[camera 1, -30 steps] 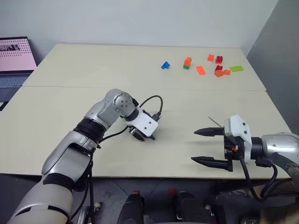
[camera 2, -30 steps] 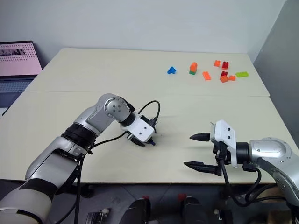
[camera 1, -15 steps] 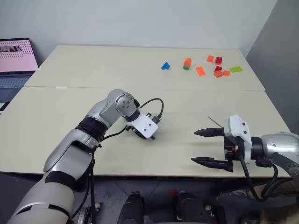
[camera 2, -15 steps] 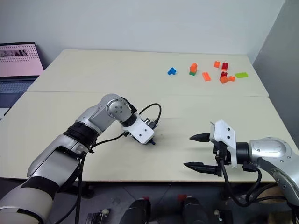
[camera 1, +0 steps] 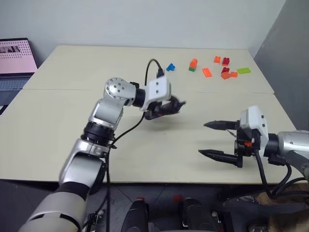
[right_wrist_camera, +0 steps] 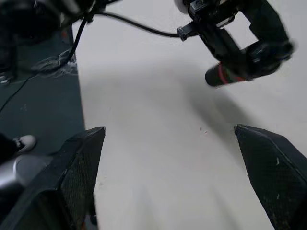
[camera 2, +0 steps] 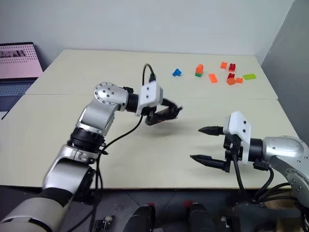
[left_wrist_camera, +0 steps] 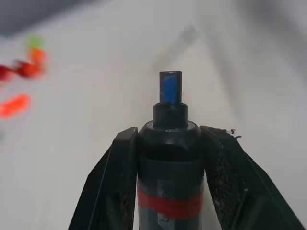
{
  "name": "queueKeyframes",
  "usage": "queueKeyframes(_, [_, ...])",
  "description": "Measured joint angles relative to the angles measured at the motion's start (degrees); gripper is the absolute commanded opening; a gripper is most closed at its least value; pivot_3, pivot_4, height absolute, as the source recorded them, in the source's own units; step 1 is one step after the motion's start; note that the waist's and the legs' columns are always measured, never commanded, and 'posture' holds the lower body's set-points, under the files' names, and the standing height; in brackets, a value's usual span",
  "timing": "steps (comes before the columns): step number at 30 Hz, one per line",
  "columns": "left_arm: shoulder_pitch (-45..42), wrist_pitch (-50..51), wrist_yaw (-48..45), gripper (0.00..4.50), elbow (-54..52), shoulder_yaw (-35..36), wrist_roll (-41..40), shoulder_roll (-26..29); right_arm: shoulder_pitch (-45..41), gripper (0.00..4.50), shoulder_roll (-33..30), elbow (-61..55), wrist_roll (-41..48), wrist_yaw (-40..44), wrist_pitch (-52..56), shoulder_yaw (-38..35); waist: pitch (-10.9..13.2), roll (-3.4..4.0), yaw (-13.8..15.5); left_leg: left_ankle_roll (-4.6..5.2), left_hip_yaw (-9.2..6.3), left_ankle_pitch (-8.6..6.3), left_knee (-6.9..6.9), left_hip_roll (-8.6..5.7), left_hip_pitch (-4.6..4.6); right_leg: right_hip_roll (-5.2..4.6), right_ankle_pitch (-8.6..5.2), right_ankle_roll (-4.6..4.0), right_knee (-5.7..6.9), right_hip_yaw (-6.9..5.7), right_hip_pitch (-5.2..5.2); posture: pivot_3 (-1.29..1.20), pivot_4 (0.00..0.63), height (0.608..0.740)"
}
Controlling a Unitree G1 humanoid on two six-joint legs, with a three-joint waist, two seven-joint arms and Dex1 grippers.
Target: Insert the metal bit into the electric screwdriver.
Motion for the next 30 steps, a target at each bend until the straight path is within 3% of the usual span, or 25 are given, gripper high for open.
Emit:
queueKeyframes(4, [6.71,7.86,9.88,1.64,-10.09,4.20,-4.24,-4.37,-1.40,4.50,0.99,1.10,0.31,-1.23,-0.05,-0.05,-0.01,0.01,-0.20,0.00,0.07,0.00,-0.07,0.01,0.23,0.01,0.00,-0.01,0.05,0.08,0.10,0.00,0.150,0.740])
queueKeyframes(6, [14.80,10.22,17.47,1.64,-17.48,6.57,-6.05,-9.34,-3.35,4.50,2.60,2.01,0.13,-2.16,-0.42,0.37,-0.01,0.02,-0.32,-0.01,0.17,0.00,-0.10,0.03,0.29,0.01,0.00,-0.01,0.06,0.19,0.11,0.00,0.150,0.740])
queueKeyframes(10, [23.92,11.08,27.48,1.64,-23.14,5.74,-6.63,-15.49,-6.61,4.50,5.00,2.88,-0.41,-3.79,-1.44,1.63,0.00,0.00,0.23,-0.01,0.12,0.00,-0.04,0.00,0.27,0.01,0.01,0.00,0.07,0.14,0.13,0.00,0.150,0.740])
queueKeyframes(18, [32.07,1.29,37.22,1.64,-24.32,4.18,-4.27,-17.73,-8.31,4.50,5.85,3.01,-0.40,-3.58,-1.45,2.61,-0.01,0.01,0.37,-0.01,0.17,-0.01,-0.08,-0.02,0.26,0.00,0.01,-0.01,-0.03,0.17,0.14,0.00,0.150,0.740])
queueKeyframes(30, [40.05,-6.88,39.22,1.64,-27.82,2.12,-4.52,-14.74,-8.39,4.50,5.41,3.46,-0.60,-2.25,-1.45,3.75,-0.13,0.10,0.28,-0.01,0.18,-0.02,-0.08,-0.01,0.37,0.00,-0.01,-0.04,-0.04,0.17,0.25,0.00,0.150,0.740])
